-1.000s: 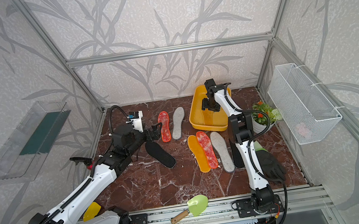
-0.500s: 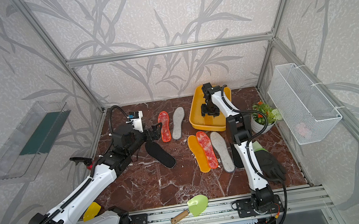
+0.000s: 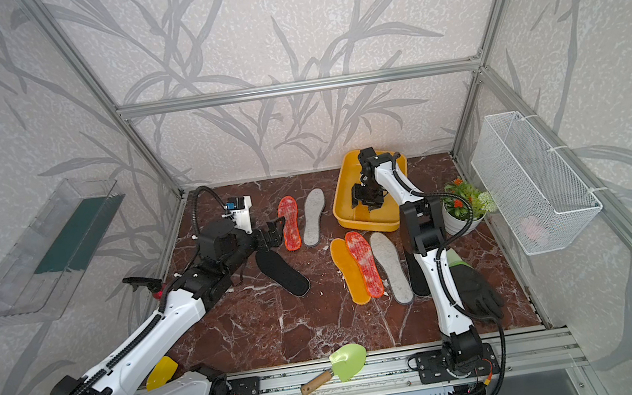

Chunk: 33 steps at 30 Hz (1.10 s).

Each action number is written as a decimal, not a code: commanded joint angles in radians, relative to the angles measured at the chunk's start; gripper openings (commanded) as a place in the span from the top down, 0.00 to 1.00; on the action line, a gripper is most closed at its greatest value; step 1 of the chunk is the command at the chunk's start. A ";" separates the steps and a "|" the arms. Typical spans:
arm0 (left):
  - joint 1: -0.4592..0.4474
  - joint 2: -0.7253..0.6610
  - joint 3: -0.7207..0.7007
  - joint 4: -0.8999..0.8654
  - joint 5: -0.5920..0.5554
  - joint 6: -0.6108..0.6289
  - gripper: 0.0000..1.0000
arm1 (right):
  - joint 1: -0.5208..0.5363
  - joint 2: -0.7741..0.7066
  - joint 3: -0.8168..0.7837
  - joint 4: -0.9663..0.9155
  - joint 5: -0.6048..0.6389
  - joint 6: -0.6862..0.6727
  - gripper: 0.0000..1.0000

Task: Put the insoles into the storage box
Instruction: Place the insole in the storage box.

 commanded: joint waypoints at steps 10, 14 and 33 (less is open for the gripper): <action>0.003 -0.021 -0.006 -0.022 -0.018 -0.001 0.01 | -0.016 0.016 0.029 0.074 -0.102 0.100 0.38; 0.003 -0.029 -0.011 -0.024 -0.026 0.002 0.01 | -0.016 0.030 0.024 0.099 -0.111 0.129 0.39; 0.003 -0.046 -0.016 -0.039 -0.038 0.013 0.01 | -0.018 0.130 0.133 0.131 -0.093 0.190 0.40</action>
